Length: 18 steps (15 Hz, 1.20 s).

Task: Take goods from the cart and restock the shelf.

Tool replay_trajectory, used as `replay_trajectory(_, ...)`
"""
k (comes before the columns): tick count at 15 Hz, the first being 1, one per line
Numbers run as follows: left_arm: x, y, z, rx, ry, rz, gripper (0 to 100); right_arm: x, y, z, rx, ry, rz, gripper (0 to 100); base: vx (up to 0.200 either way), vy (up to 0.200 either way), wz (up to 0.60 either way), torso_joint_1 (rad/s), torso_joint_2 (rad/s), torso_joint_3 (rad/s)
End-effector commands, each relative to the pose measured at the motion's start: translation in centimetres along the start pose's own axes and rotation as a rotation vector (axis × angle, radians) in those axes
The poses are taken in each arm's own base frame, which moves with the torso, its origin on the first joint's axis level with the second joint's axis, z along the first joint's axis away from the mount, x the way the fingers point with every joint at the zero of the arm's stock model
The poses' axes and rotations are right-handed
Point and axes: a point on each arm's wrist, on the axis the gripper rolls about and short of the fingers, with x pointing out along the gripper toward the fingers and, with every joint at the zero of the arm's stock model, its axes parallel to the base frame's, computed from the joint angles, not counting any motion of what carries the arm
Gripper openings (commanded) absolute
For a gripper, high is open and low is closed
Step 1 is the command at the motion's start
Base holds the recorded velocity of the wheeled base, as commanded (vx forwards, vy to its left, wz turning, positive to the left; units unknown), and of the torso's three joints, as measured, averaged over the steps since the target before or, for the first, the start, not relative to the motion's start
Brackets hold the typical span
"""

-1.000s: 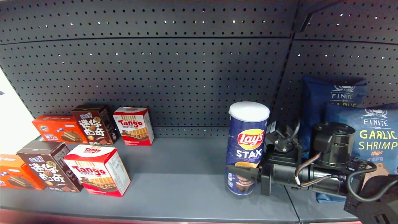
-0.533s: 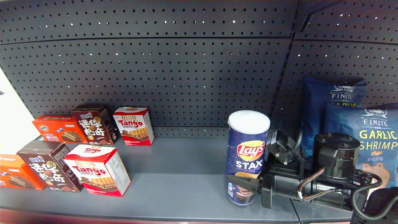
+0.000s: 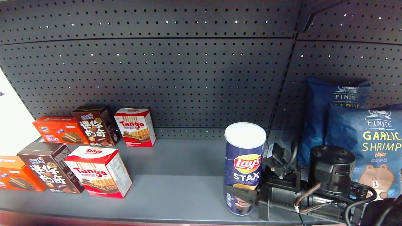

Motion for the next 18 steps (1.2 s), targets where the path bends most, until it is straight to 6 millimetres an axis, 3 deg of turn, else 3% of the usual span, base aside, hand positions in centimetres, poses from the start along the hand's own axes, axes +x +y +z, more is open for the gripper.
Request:
replay_trajectory(1, -0.01, 0.00, 0.01, 0.001, -0.001, 0.002, 0, 0.61, -0.16, -1.07, 0.016, 0.038, 0.002, 0, 0.000, 0.000, 0.00, 0.000, 0.00, 0.000)
replay_trajectory(18, 0.11, 0.01, -0.53, -0.001, 0.004, 0.002, 0, 1.59, -0.46, -2.06, 0.008, 0.028, -0.001, 0, 0.000, 0.000, 0.00, 0.000, 0.00, 0.000)
